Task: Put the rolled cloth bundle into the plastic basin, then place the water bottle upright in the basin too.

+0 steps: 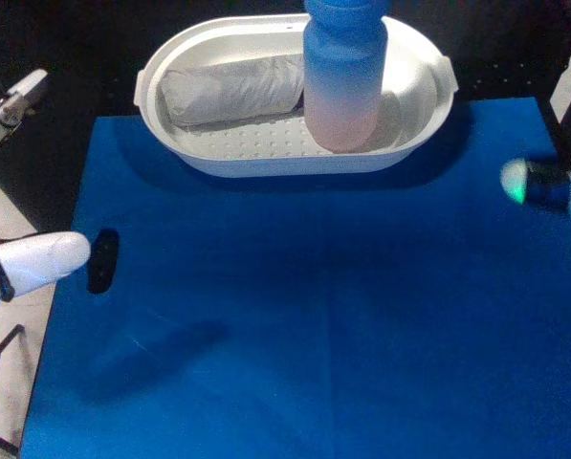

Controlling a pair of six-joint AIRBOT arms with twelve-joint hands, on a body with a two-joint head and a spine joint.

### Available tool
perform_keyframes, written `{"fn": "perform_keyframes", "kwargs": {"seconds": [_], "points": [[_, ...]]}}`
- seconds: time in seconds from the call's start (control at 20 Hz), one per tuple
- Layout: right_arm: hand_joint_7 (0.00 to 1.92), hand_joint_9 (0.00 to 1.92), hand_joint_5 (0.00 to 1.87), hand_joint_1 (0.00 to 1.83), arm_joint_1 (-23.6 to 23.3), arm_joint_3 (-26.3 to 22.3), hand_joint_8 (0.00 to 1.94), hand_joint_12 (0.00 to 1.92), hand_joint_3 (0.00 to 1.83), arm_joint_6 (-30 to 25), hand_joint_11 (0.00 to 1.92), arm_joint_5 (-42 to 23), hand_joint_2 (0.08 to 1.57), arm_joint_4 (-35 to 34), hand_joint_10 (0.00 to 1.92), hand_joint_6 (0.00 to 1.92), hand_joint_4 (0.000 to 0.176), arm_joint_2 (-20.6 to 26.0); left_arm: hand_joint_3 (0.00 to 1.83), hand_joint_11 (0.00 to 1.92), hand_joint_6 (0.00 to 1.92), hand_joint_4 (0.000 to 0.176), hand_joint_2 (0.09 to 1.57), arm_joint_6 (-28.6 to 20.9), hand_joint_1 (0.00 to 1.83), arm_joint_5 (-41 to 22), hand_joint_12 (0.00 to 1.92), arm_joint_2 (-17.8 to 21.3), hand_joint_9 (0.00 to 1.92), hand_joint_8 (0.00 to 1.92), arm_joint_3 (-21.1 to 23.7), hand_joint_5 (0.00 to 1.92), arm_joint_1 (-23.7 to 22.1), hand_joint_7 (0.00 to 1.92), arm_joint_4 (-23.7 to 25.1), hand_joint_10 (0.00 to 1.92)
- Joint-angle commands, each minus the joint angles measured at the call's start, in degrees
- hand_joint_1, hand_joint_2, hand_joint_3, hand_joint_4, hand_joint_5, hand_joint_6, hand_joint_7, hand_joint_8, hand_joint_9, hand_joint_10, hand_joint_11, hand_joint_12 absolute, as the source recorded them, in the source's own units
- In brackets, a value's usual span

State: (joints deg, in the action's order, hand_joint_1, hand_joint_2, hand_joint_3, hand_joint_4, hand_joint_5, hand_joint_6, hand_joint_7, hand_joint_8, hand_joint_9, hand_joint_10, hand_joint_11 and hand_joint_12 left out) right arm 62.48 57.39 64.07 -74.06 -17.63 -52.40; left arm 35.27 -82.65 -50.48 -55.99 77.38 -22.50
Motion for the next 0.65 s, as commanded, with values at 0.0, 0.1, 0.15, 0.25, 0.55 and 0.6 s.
{"fn": "perform_keyframes", "kwargs": {"seconds": [0.0,0.1,0.15,0.25,0.55,0.6], "points": [[0.00,0.00,0.00,0.77,1.15,-0.55,0.00,0.00,0.00,-0.25,0.00,-10.40,0.88,-1.94,0.00,0.00,0.176,0.93,0.00,0.00,0.00,0.176,0.93,-0.24,0.39,-8.53,0.00,0.57,0.00,0.00,0.21,0.00,0.05,0.00,-0.55,0.00],[0.00,0.00,0.00,0.76,5.81,-3.07,0.00,0.00,0.01,-0.24,0.00,-13.31,0.91,-4.42,0.00,0.00,0.176,2.20,0.00,0.00,0.00,0.176,0.93,-0.22,0.40,-9.31,0.00,1.29,0.00,0.00,1.04,0.00,0.82,0.00,-0.65,0.00],[0.00,0.00,0.00,0.77,8.10,-4.31,0.00,0.00,0.01,-0.24,0.00,-14.69,0.91,-5.56,0.00,0.00,0.176,2.89,0.00,0.00,0.00,0.176,0.93,-0.21,0.39,-9.88,0.00,1.51,0.00,0.00,1.33,0.01,1.22,0.00,-0.89,0.00],[0.00,0.00,0.00,0.72,11.57,-6.42,0.00,0.00,0.01,-0.24,0.00,-17.56,0.91,-6.93,0.00,0.00,0.176,3.84,0.00,0.00,0.01,0.176,0.93,-0.20,0.38,-10.47,0.00,1.54,0.00,0.00,1.52,0.02,1.68,0.00,-1.68,0.00],[0.00,0.00,0.00,0.72,16.37,-9.52,0.00,0.00,0.00,-0.24,0.00,-23.40,0.92,-8.97,0.00,0.00,0.176,4.72,0.00,0.00,0.00,0.176,0.92,-0.17,0.40,-11.97,0.00,1.51,0.00,0.00,2.26,0.01,2.46,0.00,-2.22,0.00],[0.00,0.00,0.00,0.72,16.45,-9.50,0.00,0.00,0.00,-0.24,0.00,-23.39,0.92,-9.23,0.00,0.00,0.176,4.69,0.00,0.00,0.00,0.176,0.92,-0.17,0.40,-12.08,0.00,1.51,0.00,0.00,2.27,0.01,2.54,0.00,-2.31,0.00]]}}
